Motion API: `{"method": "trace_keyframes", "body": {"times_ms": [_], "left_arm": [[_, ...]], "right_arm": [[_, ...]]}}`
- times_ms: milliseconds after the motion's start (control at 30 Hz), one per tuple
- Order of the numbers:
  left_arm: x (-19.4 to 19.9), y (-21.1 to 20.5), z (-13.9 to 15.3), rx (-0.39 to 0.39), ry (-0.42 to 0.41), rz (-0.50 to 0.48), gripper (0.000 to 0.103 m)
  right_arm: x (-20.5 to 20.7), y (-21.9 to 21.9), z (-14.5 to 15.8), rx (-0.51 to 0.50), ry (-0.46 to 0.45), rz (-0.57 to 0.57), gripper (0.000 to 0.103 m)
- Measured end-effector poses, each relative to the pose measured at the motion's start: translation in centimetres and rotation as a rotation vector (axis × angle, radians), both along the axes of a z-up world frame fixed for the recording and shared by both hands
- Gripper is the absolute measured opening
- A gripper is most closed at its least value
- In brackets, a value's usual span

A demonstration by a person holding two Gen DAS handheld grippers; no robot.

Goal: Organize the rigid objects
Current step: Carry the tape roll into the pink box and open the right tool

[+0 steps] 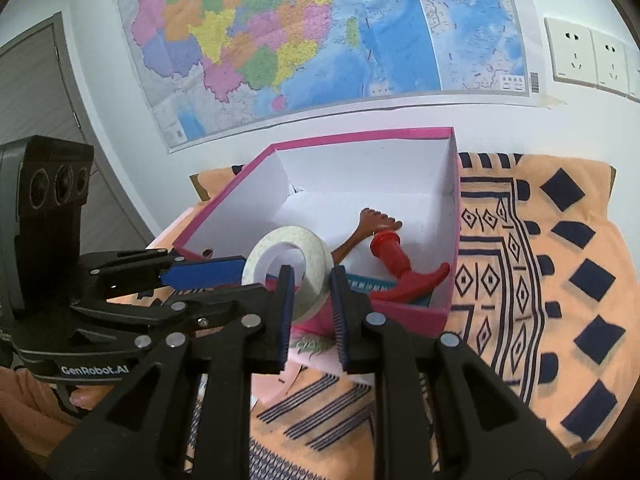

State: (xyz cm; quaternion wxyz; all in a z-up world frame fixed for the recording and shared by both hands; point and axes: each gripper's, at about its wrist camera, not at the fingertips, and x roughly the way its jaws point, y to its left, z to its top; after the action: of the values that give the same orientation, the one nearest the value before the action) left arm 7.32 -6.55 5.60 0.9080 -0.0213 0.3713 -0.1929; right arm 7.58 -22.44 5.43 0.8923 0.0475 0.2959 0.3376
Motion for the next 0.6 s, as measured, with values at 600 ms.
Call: {"method": "trace_keyframes", "body": {"times_ms": [600], "left_arm": [[2.7, 0.6, 0.5, 0.014, -0.006, 0.045, 0.035]], "right_arm": [[2.8, 1.2, 0.5, -0.019, 0.003, -0.01, 0.021]]}}
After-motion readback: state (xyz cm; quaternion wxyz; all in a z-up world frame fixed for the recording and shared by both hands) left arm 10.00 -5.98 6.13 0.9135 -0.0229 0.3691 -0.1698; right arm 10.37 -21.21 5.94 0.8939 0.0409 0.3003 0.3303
